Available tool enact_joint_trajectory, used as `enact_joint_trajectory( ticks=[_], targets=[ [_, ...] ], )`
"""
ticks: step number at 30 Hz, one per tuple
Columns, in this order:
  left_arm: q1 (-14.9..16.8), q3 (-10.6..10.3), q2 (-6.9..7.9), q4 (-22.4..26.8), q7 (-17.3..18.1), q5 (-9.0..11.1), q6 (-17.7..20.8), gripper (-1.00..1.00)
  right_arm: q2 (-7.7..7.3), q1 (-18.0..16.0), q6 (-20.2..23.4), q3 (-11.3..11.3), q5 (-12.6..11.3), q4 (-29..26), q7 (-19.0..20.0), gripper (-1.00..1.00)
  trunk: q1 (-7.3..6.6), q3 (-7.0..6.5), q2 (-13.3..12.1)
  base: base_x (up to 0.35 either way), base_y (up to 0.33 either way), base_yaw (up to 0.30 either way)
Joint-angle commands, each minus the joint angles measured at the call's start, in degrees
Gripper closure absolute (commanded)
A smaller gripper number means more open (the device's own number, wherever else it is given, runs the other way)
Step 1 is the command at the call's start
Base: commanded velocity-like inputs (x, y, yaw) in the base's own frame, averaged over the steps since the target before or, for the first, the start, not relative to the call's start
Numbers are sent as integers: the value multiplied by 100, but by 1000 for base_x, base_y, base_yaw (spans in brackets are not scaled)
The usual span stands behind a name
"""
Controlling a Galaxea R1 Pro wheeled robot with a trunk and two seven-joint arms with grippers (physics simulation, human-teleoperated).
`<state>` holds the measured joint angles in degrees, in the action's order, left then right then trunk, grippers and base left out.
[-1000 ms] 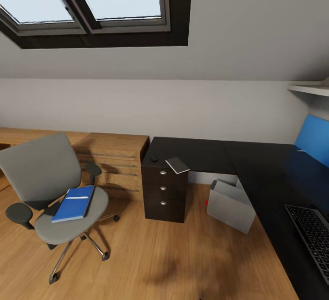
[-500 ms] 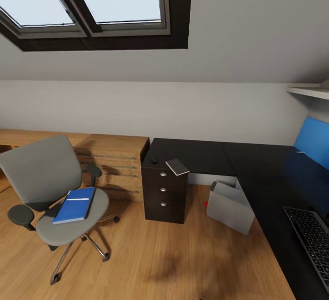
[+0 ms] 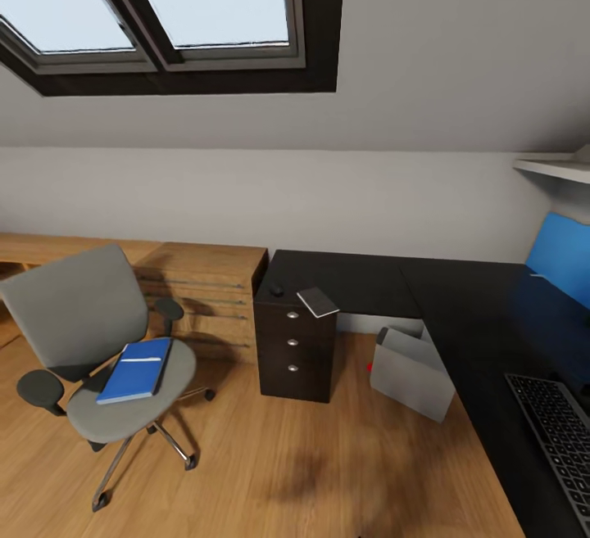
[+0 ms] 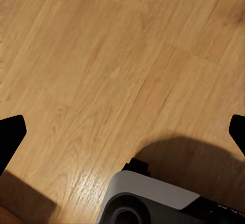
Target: In the bedroom, organize the workspace by keeping the computer under the desk, ensuring the monitor is on the desk, placing the keyboard on the desk next to the monitor, placing the mouse on the desk next to the keyboard, moving the folder from the swivel chair onto the desk next to the mouse, stacking the notebook on top of the folder with the pen on top of the notebook, and positioning the swivel chair next to the desk.
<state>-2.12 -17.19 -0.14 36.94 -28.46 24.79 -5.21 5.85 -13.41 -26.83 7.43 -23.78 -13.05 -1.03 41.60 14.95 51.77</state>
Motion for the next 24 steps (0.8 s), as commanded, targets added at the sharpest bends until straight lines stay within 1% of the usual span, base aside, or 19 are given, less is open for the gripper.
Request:
enact_joint_trajectory(
  ticks=[1, 7, 11, 18, 21, 24],
  targets=[
    [1, -28, 5, 6, -30, 61, -29, -100, -1, -4, -24, 48, -56, 4, -11, -100, -22, -13, -37, 0, 0, 0],
    [1, -22, 11, -7, -28, 74, -1, -100, -1, -4, -24, 48, -56, 4, -11, -100, -154, -120, -277, 0, 0, 0],
    [1, -15, 33, -35, 8, 96, 92, -100, 1, -4, -24, 48, -56, 4, -11, -100, -241, -192, -438, 0, 0, 0],
    [3, 2, 52, -64, 359, 111, 117, -100, -4, -4, -24, 48, -56, 4, -11, -100, -395, -318, -719, 0, 0, 0],
    [1, 7, 32, -76, 475, 77, 62, -100, -5, -4, -31, 48, -51, 4, -11, -100, -395, -318, -719, 0, 0, 0],
    [1, 19, 31, -75, 487, 78, 12, -100, -5, -4, -32, 48, -54, 4, -9, -100, -395, -318, -719, 102, 0, 0]
  ],
)
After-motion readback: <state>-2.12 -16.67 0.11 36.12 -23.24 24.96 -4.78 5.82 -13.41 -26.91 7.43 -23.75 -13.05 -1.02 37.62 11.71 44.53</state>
